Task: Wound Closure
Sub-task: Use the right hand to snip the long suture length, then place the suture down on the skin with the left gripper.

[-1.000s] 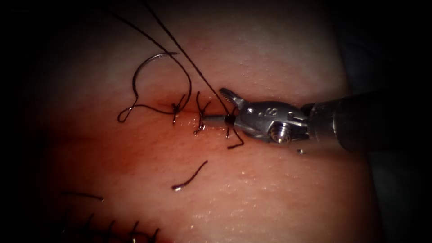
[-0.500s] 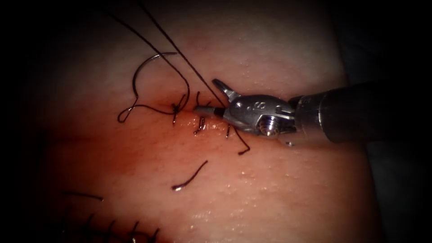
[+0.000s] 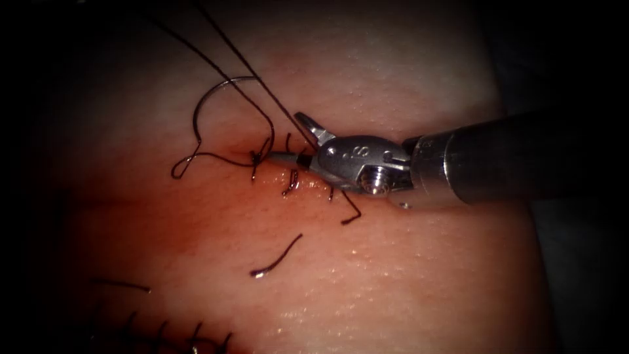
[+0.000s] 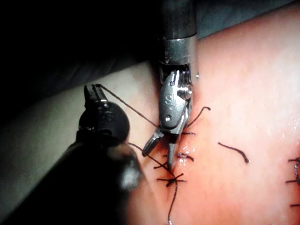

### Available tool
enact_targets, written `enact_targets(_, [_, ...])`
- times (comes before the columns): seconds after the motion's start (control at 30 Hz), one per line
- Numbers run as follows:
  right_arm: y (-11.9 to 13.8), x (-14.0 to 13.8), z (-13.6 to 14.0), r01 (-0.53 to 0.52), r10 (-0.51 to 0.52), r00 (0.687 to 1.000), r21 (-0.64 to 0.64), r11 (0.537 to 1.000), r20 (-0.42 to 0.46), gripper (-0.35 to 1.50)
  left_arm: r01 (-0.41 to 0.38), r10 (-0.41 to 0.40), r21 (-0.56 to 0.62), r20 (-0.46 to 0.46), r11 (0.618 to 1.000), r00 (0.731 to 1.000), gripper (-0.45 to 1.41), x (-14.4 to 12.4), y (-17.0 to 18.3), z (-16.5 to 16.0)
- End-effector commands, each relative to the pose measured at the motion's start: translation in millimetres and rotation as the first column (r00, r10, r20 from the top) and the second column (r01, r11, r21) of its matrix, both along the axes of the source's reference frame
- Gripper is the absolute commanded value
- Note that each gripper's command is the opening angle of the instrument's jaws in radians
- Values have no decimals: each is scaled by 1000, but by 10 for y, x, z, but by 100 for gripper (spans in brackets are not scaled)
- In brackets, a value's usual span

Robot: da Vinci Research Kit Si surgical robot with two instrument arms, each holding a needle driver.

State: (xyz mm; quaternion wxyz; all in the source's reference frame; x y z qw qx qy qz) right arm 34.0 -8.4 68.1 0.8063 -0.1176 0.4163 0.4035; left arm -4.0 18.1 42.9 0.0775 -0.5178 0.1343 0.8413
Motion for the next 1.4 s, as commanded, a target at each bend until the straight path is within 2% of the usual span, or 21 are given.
enact_targets(0.03, [-2,6,8,1,-1,1000,-1,1000,-1,118,0,0,-3,1,1000,1000,-45,-6,2,3])
enact_targets(0.07, [-2,6,8,2,-2,1000,-2,1000,-1,108,-1,1,-4,1,1000,1000,-45,-6,2,3])
enact_targets(0.13, [-5,6,8,3,-3,1000,-4,1000,-2,21,-1,1,-5,2,1000,1000,-45,-6,0,2])
enact_targets(0.17, [-5,6,8,3,-3,1000,-4,1000,-2,21,-1,1,-5,2,1000,1000,-45,-6,0,2])
enact_targets(0.2, [-6,5,7,-3,3,1000,-11,1000,-4,-30,-1,1,-6,1,1000,1000,-45,-6,-1,2])
enact_targets(0.47, [-3,-2,-7,-57,56,998,-15,998,-32,-35,-5,5,-11,4,1000,1000,-45,-4,-6,4])
enact_targets(0.5, [-3,-5,-8,-41,40,999,-31,999,-23,-5,-6,6,-11,5,1000,1000,-45,-3,-5,4])
enact_targets(0.57, [-5,-14,-10,-31,30,999,-36,999,-27,37,-7,8,-9,8,1000,1000,-45,-1,-3,6])
enact_targets(0.6, [-7,-19,-11,-25,24,999,-36,999,-30,79,-8,8,-7,10,1000,1000,-45,0,-1,8])
enact_targets(0.63, [-8,-29,-13,-10,9,1000,-42,999,-28,99,-8,8,-5,12,1000,1000,-45,0,1,10])
enact_targets(0.7, [-8,-47,-17,12,-13,999,-45,999,-31,121,-5,5,-1,12,1000,1000,-45,-1,7,16])
enact_targets(0.73, [-8,-47,-17,12,-13,999,-45,999,-31,121,-5,5,-1,12,1000,1000,-45,-1,7,16])
enact_targets(0.77, [-7,-73,-25,35,-36,999,-62,997,-24,136,-5,5,-6,7,1000,1000,-45,-5,14,24])
enact_targets(0.83, [-5,-86,-29,26,-27,1000,-71,997,-8,141,-2,2,-4,5,1000,1000,-45,-7,16,28])
enact_targets(0.87, [0,-116,-39,12,-8,999,-98,995,41,148,4,-4,-10,-1,1000,1000,-45,-16,19,37])
enact_targets(0.9, [1,-128,-44,5,-1,999,-101,995,41,148,8,-8,-15,-8,1000,1000,-45,-22,20,41])
enact_targets(0.93, [1,-128,-44,5,-1,999,-101,995,41,148,8,-8,-15,-8,1000,1000,-45,-22,20,41])
enact_targets(0.97, [5,-156,-54,-4,11,998,-106,994,61,148,16,-17,-23,-11,1000,1000,-45,-37,23,51])
enact_targets(1.1, [5,-198,-75,-31,44,994,-125,992,101,148,18,-17,-39,11,999,1000,-45,-73,30,81])
enact_targets(1.3, [-2,-224,-90,-35,58,986,-144,989,156,148,-24,25,-28,38,999,999,-45,-116,48,127])
enact_targets(1.4, [-6,-242,-94,-8,48,973,-173,985,226,148,-50,49,0,58,999,997,-45,-153,66,174])
